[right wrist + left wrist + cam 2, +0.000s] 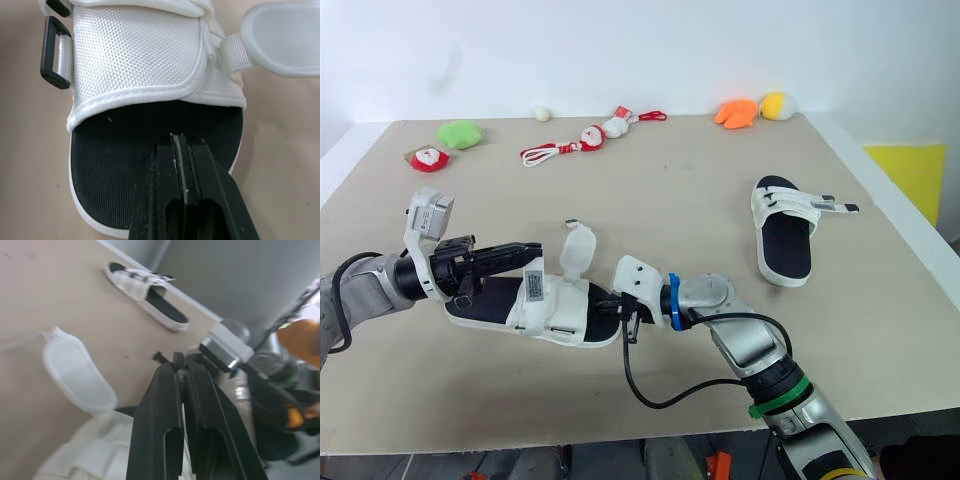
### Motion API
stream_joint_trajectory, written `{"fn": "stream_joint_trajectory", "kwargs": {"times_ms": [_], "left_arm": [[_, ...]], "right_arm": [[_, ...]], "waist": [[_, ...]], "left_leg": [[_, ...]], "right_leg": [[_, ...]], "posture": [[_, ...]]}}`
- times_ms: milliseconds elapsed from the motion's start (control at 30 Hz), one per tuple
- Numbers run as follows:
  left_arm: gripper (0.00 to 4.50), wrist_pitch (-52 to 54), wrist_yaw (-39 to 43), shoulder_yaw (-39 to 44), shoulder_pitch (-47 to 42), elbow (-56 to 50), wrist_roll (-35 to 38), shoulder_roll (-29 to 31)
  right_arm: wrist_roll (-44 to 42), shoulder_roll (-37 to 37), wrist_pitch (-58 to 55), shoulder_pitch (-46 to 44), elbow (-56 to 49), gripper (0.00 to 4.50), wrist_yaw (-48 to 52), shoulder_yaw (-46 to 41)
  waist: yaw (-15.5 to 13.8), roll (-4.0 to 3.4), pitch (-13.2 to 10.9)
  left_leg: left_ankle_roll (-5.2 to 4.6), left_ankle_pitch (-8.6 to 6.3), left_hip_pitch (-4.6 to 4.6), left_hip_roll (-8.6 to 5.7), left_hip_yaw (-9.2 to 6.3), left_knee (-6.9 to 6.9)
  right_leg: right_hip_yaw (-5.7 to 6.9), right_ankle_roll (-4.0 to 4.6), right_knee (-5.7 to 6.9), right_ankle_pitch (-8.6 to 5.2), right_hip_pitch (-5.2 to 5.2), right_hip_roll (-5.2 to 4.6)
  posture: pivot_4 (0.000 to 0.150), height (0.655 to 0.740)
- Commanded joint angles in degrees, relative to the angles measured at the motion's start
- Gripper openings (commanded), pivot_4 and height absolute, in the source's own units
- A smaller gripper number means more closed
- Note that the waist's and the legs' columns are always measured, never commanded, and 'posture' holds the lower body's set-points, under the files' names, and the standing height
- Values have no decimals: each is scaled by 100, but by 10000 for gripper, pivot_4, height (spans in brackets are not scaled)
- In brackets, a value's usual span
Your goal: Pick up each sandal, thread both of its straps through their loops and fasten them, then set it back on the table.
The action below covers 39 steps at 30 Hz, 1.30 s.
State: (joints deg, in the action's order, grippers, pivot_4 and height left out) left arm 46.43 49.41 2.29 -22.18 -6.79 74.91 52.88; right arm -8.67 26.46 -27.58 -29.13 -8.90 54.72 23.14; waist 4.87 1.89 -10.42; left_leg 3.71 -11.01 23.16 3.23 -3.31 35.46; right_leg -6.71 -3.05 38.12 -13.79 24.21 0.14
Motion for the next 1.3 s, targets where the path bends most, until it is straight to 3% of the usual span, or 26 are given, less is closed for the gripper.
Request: {"fn": "stream_joint_trajectory", "kwargs": {"times_ms": [33,167,633,1300], "left_arm": [[640,493,604,226,-361,318,29,13],[640,723,811,305,-817,940,-155,-241],[640,700,1918,4,-1644,2385,-1800,-849],[640,406,2540,-55,-1804,3421,-3250,-1449]], "right_arm": [[114,10,-105,86,22,0,-61,89],[117,18,-117,108,-5,0,-78,84],[116,65,-218,190,-180,0,-185,57],[86,106,-440,323,-461,0,-342,-9]], "waist": [[1,0,0],[0,0,0],[-1,1,1],[-15,2,1]], "left_leg": [[0,0,0,0,0,0],[0,0,1,0,-3,1],[0,0,5,0,-9,1],[0,0,11,-2,-13,0]], "right_leg": [[0,0,0,0,0,0],[2,-2,0,1,-1,1],[3,-7,1,4,0,3],[4,-26,1,15,-1,3]], "posture": [[1500,7400],[1500,7400],[1500,7400],[1500,7400]]}}
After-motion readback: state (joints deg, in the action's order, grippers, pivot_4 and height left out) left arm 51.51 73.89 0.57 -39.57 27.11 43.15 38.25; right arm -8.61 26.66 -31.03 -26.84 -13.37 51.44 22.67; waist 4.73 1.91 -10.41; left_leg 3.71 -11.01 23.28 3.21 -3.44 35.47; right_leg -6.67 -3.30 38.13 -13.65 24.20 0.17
